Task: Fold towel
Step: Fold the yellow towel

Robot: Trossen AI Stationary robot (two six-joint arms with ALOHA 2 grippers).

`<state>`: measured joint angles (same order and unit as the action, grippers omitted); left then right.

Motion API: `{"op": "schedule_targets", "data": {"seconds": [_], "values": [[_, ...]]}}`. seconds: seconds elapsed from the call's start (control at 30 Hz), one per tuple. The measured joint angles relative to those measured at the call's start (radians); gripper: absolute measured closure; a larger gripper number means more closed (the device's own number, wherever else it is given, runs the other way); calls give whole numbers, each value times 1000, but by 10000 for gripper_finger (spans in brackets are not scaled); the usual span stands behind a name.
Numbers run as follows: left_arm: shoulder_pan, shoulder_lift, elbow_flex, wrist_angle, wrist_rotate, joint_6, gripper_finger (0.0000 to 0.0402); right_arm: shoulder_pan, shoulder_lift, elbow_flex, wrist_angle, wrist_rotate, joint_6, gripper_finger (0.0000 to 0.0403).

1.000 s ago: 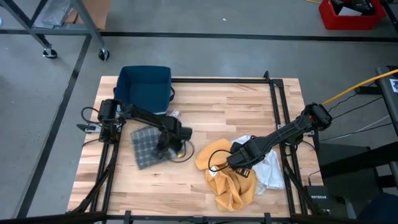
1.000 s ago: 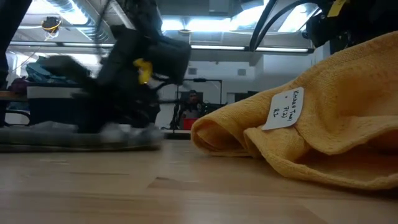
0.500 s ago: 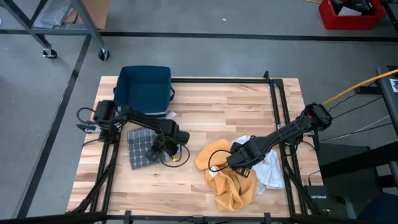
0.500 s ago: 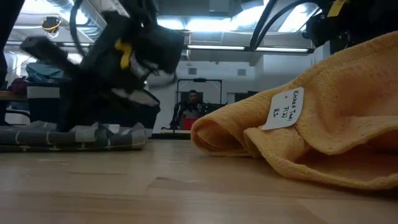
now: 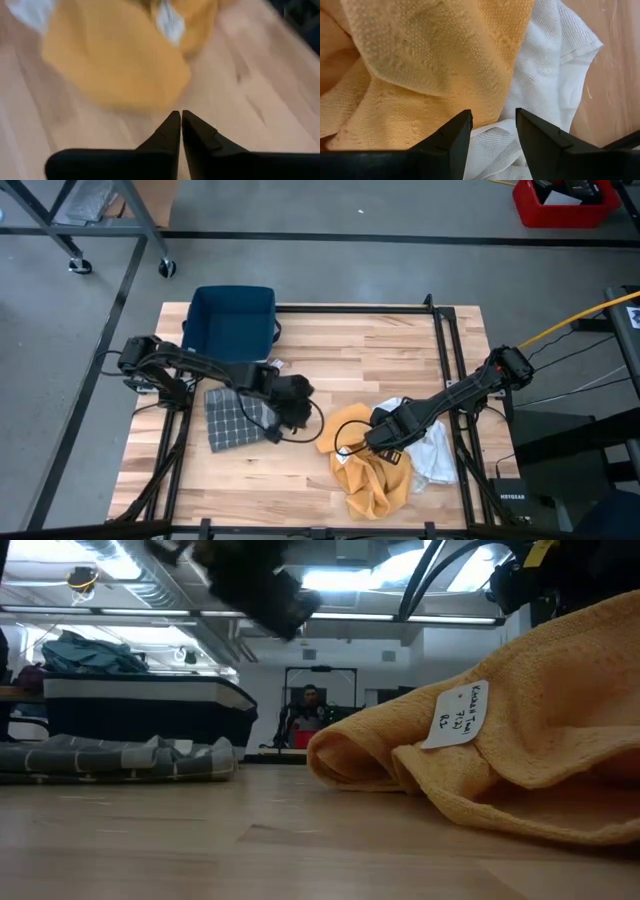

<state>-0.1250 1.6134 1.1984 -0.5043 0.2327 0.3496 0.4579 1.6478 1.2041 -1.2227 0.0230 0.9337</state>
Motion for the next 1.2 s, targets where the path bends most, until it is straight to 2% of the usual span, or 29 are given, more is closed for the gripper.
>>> {"op": "schedule_targets", "data": {"seconds": [0.1, 0.27, 0.4, 0.53, 0.63, 0.8, 1.07, 1.2], "values": [[-12, 31, 1, 134, -1, -30, 361, 0, 0, 0, -1, 0, 0, 237], [-36, 109, 1, 242, -59, -89, 281, 0, -1, 0, -3, -1, 0, 237], [-62, 163, 0, 257, -86, -14, 223, 0, -1, 0, -5, -6, 0, 237], [-91, 192, 0, 229, -88, 83, 190, 0, -1, 2, -2, -14, 0, 237], [-112, 212, 0, 224, -98, 160, 183, 0, -1, 2, 0, -19, 1, 237], [-137, 260, 0, 268, -221, 284, 185, 0, -1, 2, 4, -27, 3, 237], [-136, 309, 0, 302, -221, 253, 184, 0, -1, 15, 25, -35, 4, 237], [-136, 309, 0, 313, -237, 260, 212, 0, -1, 43, 19, -34, 4, 237]]}}
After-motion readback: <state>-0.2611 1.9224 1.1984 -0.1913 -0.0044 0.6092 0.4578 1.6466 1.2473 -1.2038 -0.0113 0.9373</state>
